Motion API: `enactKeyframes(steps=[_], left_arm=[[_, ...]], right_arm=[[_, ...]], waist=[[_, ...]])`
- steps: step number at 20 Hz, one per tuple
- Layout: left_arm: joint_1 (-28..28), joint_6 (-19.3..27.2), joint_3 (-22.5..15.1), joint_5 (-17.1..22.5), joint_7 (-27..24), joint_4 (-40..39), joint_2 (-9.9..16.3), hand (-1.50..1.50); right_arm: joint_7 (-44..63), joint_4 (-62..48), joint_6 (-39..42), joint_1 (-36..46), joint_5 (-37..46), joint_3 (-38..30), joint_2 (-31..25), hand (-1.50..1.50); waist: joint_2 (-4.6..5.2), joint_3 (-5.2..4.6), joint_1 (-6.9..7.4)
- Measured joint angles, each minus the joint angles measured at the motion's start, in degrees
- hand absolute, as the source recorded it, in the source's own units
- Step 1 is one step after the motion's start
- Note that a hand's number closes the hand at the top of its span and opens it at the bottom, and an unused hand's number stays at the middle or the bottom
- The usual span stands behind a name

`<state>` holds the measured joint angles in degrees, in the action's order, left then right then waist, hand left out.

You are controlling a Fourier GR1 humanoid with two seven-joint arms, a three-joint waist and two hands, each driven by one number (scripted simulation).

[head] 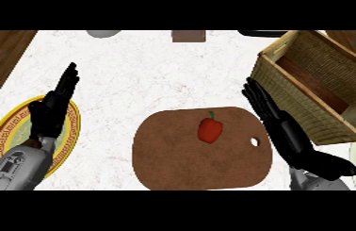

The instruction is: Pick the bell pepper from the cutting board and place it in the basket

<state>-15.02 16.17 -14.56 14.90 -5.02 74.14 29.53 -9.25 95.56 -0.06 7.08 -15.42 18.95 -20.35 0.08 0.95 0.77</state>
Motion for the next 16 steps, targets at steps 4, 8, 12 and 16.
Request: enactKeyframes(steps=[4,8,12,16], left_arm=[[0.98,-0.33,1.39,0.71,3.32,1.99,0.37,0.00],[0.42,-2.10,2.05,3.33,7.23,1.79,0.09,0.00],[0.18,-3.89,2.28,5.28,9.63,1.27,-0.32,0.00],[0.76,-4.65,2.94,6.32,10.82,1.41,-0.54,0.00]], right_arm=[[-0.90,-3.72,-1.00,5.57,-1.84,-6.08,1.54,1.50],[-2.46,-7.61,-0.70,13.11,2.88,-8.12,-2.34,-1.50],[-3.81,-10.05,-7.10,17.02,17.92,0.97,0.26,-1.50],[2.45,-13.69,-18.09,21.86,29.95,7.84,9.97,-1.50]], waist=[[-0.01,-0.56,0.14],[0.26,-0.91,1.21],[0.27,-1.03,1.84],[0.02,-1.06,1.40]])
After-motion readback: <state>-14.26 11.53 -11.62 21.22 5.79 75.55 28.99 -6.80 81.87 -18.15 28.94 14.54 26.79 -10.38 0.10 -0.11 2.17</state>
